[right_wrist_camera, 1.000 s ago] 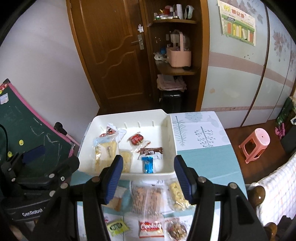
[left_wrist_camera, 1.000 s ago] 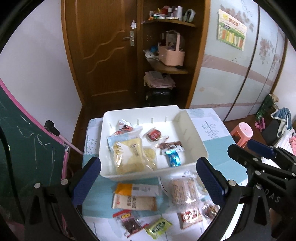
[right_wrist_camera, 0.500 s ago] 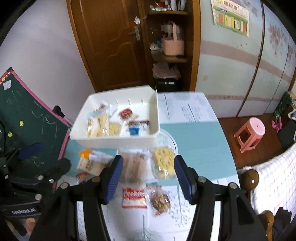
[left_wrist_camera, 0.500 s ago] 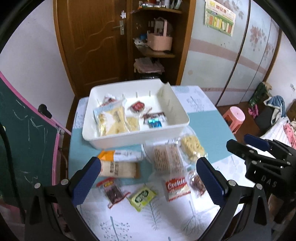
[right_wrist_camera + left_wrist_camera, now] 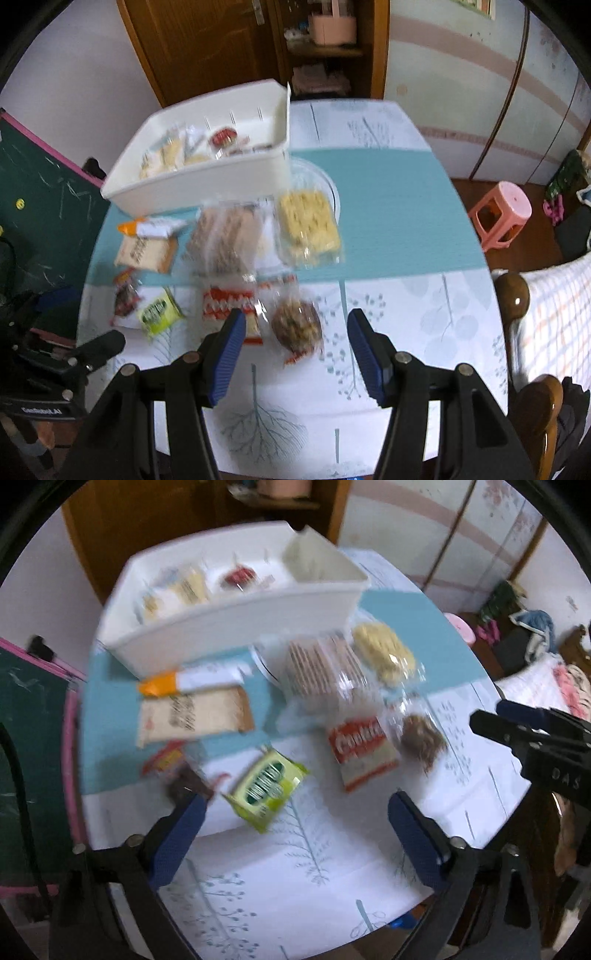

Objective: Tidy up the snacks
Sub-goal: 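Grasp the nut bag with the right tool while the left tool grasps the green candy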

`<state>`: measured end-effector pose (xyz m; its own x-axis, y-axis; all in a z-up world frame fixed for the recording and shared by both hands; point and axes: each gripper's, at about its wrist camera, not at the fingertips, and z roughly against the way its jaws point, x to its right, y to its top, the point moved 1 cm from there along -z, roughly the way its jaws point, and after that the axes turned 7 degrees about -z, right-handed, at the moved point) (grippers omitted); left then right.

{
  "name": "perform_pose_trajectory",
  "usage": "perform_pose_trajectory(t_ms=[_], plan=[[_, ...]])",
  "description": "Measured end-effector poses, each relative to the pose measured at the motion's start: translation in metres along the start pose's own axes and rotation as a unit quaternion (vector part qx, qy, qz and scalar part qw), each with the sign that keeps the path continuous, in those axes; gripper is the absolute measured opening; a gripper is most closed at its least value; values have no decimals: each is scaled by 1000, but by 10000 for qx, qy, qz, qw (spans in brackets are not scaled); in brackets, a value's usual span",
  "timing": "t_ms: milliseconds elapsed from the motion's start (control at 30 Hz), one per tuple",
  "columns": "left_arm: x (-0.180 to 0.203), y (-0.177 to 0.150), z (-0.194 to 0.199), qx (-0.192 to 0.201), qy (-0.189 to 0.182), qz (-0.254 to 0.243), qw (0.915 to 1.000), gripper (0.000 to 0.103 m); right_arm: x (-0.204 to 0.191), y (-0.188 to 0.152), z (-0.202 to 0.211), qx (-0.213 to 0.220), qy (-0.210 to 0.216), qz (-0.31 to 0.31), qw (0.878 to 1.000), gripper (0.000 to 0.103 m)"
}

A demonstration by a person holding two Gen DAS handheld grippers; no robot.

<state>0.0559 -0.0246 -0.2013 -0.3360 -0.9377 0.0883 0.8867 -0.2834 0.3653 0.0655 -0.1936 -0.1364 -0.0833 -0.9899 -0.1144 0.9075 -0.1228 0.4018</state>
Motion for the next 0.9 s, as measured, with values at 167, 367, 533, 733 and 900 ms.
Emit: perform_pose_trajectory(t_ms=[167,367,533,733,900], plan=[[-7,-9,-33,-349,-333,66,9988,87,8,-11,-22,-244,-109,7,9996,58],[-18,-10,-66,-728,-359,25,9967,73,12,-13,-40,-380,-182,19,9991,58],[-27,-3,-79,-797,-276,-165,9963,73,9,-13,-53,-429,-237,148,9987,58],[-34,4,-88,-888,-307,-299,9951,71,5,-11,-67,-522,-243,236,9981,58],[-29,11,-92,-891,-180,-666,9936,67,4,-7,-74,-492,-255,307,9980,57]])
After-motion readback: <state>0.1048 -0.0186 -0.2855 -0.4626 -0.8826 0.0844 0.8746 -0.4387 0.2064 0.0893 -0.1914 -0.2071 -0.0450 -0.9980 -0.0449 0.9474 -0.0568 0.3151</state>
